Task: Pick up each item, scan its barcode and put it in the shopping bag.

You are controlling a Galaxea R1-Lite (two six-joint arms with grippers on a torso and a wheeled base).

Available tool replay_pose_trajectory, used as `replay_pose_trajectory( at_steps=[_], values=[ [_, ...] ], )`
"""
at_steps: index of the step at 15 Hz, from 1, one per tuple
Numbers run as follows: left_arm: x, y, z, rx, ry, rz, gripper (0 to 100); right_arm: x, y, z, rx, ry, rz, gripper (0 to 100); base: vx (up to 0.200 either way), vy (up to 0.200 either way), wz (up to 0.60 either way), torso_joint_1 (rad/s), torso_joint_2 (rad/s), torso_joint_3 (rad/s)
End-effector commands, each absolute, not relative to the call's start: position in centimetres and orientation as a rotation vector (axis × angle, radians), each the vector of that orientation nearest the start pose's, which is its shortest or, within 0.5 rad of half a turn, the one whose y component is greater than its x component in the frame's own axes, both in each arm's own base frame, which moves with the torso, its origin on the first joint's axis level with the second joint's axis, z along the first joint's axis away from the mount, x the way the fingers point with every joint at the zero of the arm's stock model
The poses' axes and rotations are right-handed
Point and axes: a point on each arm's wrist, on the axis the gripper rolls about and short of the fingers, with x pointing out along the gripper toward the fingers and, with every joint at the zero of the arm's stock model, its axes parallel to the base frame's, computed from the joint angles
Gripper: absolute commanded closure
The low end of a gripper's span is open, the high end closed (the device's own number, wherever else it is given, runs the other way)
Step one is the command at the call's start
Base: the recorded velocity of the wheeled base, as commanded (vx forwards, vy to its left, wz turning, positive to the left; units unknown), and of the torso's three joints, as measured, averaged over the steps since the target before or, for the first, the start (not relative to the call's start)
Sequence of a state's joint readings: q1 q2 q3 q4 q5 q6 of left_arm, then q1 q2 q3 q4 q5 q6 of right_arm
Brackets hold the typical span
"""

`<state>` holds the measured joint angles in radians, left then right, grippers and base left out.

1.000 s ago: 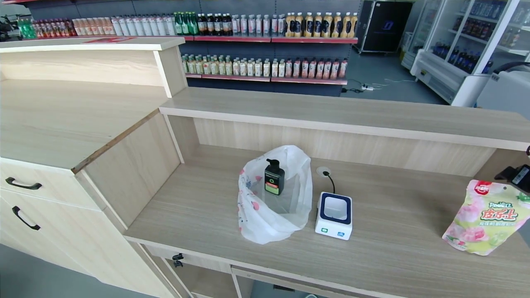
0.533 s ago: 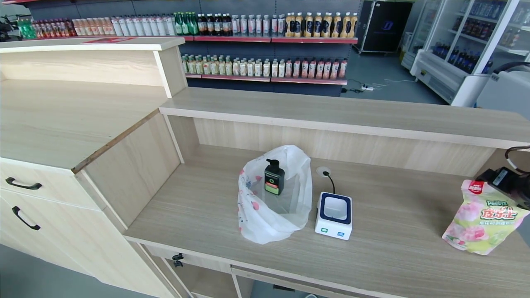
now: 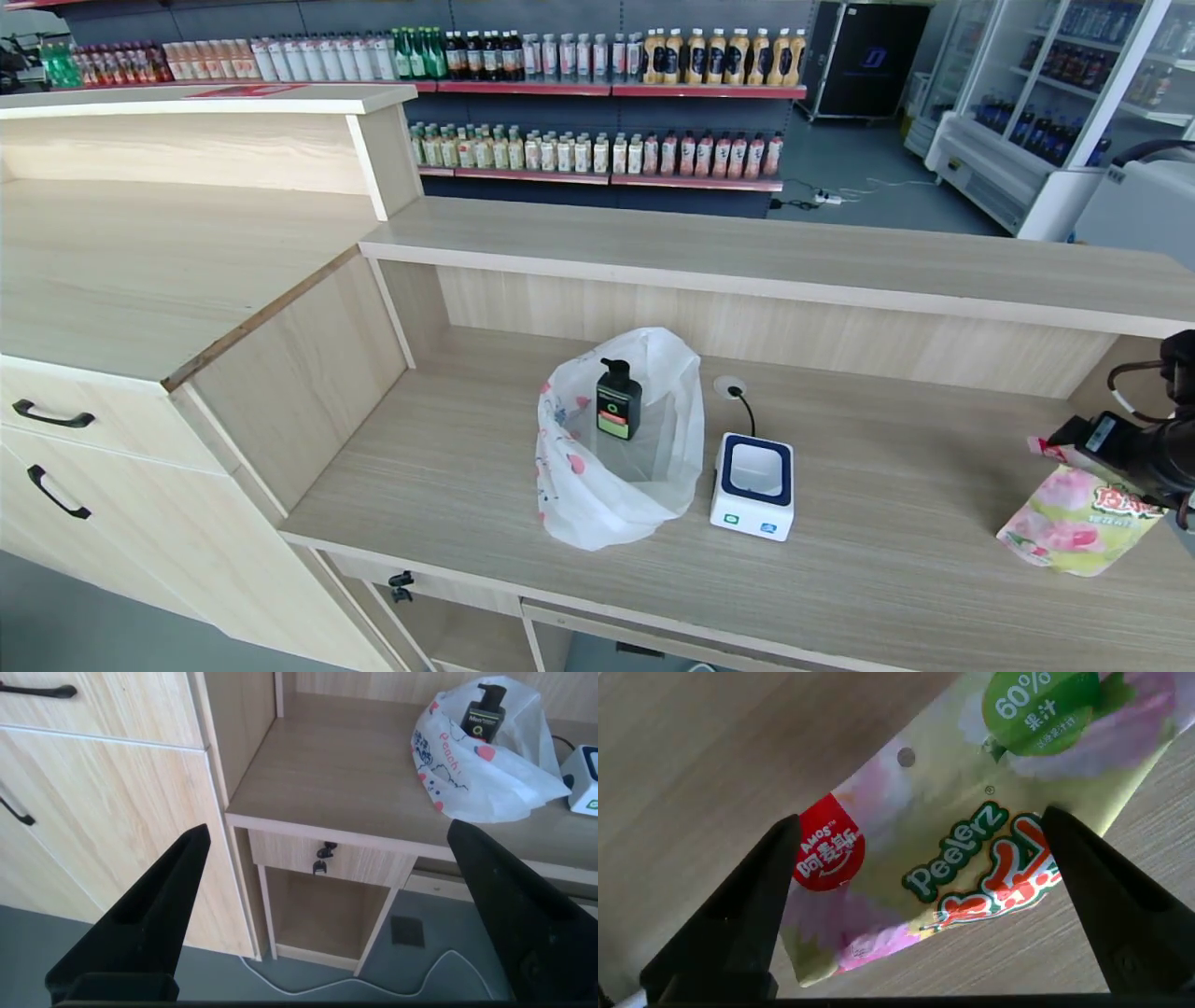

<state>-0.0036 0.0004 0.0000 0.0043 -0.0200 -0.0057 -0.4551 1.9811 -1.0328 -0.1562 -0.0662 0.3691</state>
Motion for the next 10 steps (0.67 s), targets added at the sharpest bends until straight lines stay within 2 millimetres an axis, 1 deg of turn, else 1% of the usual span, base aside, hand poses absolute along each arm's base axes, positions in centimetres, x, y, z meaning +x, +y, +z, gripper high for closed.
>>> replay_pose_trajectory(
  at_steps=[1, 2, 4, 6, 8, 9, 10],
  values=[
    [-2.3, 0.0, 7.5, -0.006, 0.006, -0.023, 0, 31.8, -15.8, 9.0, 0.49, 0.733, -0.647, 0, 0.0, 0.0, 0.0, 0.0, 0.0, 0.0],
    [-2.3, 0.0, 7.5, -0.006, 0.006, -0.023, 0, 31.9, -16.0, 9.1, 0.471, 0.73, -0.664, 0, 0.0, 0.0, 0.0, 0.0, 0.0, 0.0],
    [-2.3, 0.0, 7.5, -0.006, 0.006, -0.023, 0, 32.5, -16.2, 10.2, 0.45, 0.657, -0.656, 0, 0.0, 0.0, 0.0, 0.0, 0.0, 0.0],
    [-2.3, 0.0, 7.5, -0.006, 0.006, -0.023, 0, 32.7, -16.1, 11.0, 0.417, 0.615, -0.638, 0, 0.0, 0.0, 0.0, 0.0, 0.0, 0.0],
    [-2.3, 0.0, 7.5, -0.006, 0.006, -0.023, 0, 32.6, -15.9, 10.8, 0.406, 0.623, -0.635, 0, 0.0, 0.0, 0.0, 0.0, 0.0, 0.0],
    [-2.3, 0.0, 7.5, -0.006, 0.006, -0.023, 0, 32.7, -16.0, 11.2, 0.405, 0.606, -0.633, 0, 0.0, 0.0, 0.0, 0.0, 0.0, 0.0],
    [-2.3, 0.0, 7.5, -0.006, 0.006, -0.023, 0, 32.7, -16.0, 12.1, 0.404, 0.565, -0.626, 0, 0.0, 0.0, 0.0, 0.0, 0.0, 0.0]
  ],
)
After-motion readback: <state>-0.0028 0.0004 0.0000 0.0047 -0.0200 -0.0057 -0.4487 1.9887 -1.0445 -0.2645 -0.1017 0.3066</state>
